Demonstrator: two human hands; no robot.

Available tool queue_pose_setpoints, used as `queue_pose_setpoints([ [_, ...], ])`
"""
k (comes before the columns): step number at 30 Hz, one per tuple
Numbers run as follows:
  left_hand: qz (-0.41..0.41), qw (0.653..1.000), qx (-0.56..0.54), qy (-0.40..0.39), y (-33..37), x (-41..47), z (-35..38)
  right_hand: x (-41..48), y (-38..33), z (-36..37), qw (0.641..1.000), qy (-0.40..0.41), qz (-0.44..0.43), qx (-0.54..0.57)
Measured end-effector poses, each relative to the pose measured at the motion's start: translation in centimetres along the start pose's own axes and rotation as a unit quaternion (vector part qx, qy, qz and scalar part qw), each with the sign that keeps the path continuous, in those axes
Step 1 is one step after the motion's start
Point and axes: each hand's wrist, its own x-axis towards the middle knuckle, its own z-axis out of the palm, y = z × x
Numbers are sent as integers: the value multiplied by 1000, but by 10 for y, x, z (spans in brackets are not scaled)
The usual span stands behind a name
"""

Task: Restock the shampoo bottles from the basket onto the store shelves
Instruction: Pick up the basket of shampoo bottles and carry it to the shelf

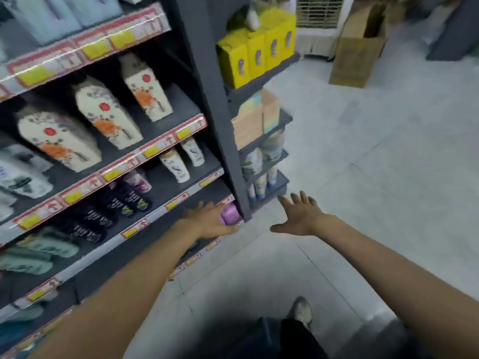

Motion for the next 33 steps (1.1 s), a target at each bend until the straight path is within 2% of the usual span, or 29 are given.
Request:
queue_pose_setpoints([
  [6, 36, 998, 35, -21, 134, 63, -61, -22, 156, -32, 994, 4, 89, 58],
  [8, 75, 995, 52, -50, 178, 77, -80, -33, 200, -36, 989, -5, 123, 80],
  [13, 156, 982, 90, -54, 273, 120, -125, -62, 288, -44, 973, -2, 190, 130],
  [18, 230, 964, 131, -5, 360, 161, -161, -73, 359, -52, 955, 11, 253, 153],
  [23, 317, 929, 169, 89, 436, 197, -192, -63, 413, -63, 944, 54, 287, 152],
  [33, 439, 865, 212, 122, 593, 297, -308, -54, 534, -158, 891, 105, 413, 156],
])
